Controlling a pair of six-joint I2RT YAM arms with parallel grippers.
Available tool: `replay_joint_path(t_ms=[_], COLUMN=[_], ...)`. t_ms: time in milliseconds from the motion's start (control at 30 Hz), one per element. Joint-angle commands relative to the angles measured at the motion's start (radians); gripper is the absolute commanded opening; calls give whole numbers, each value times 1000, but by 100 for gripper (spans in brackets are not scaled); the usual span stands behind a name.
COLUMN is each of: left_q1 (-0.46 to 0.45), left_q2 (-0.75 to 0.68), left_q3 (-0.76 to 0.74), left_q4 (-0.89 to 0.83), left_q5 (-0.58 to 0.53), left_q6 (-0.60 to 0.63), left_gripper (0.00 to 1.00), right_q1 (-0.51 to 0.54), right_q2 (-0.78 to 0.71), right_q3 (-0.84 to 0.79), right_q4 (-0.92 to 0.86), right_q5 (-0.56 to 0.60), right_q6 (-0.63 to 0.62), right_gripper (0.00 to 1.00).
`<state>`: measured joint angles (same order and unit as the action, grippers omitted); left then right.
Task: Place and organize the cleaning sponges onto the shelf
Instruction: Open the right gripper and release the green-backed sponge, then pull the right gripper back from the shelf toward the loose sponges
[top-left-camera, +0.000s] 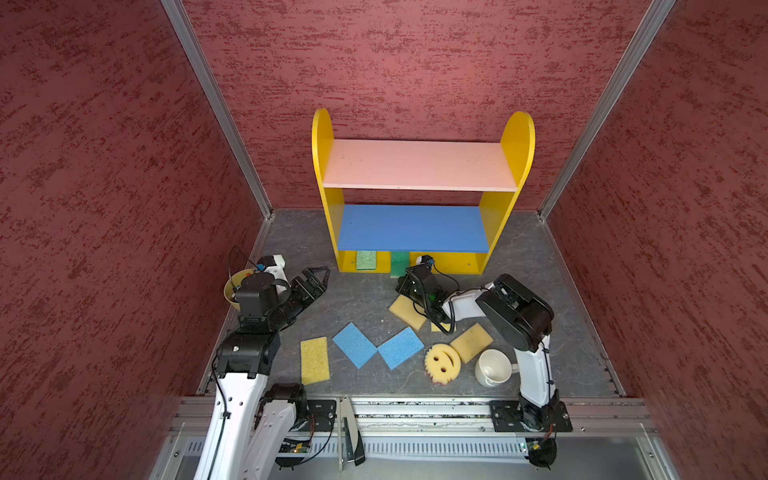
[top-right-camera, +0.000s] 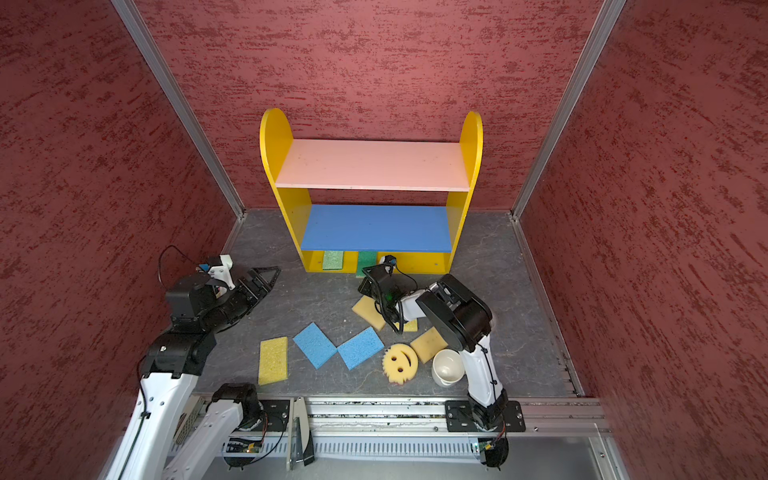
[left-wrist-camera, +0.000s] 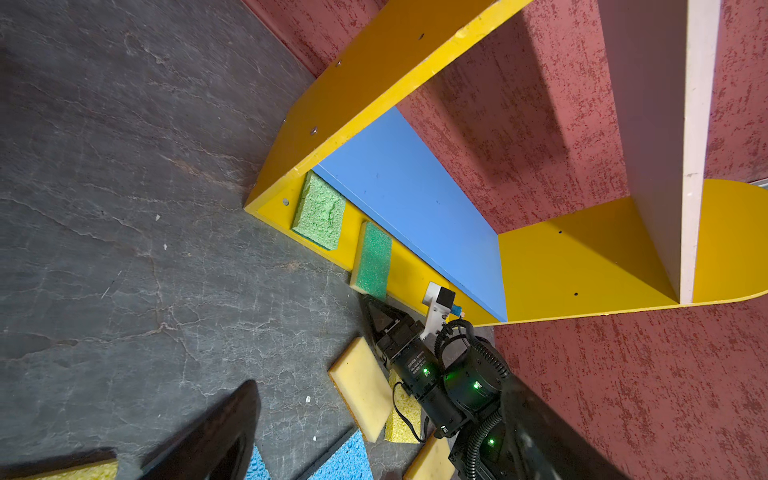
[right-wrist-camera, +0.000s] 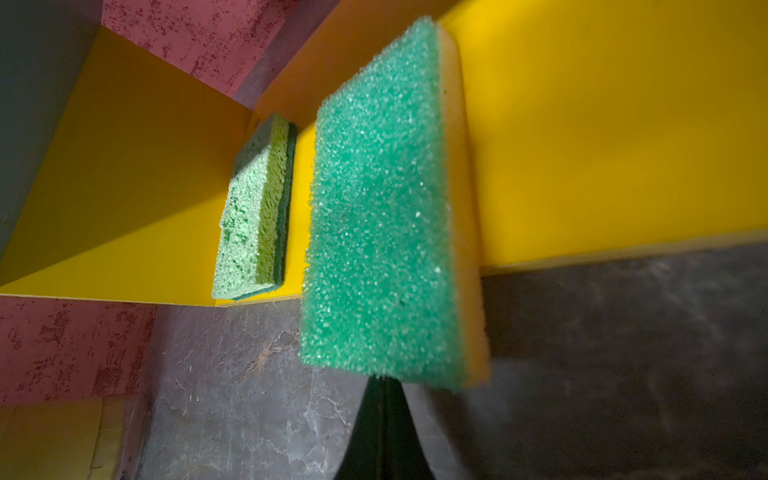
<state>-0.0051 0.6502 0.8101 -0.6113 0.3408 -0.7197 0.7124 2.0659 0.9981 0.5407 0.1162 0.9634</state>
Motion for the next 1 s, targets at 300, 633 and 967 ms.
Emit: replay_joint_path(t_ms=[300, 633, 967], left_q1=[45, 70, 86], left_q2=[0, 1, 6], left_q3=[-23, -34, -45], left_q4=[25, 34, 42], left_q5=[49, 75, 91], left_q6=[26, 23, 21], left_gripper=[91, 91, 90], right_q1=[-19, -30, -35], right_q2=[30, 48, 70], right_q3=[53, 91, 128], right_q4=[5, 4, -2], right_q5=[43, 34, 34], right_q6=[14, 8, 1], right_gripper=[0, 0, 0])
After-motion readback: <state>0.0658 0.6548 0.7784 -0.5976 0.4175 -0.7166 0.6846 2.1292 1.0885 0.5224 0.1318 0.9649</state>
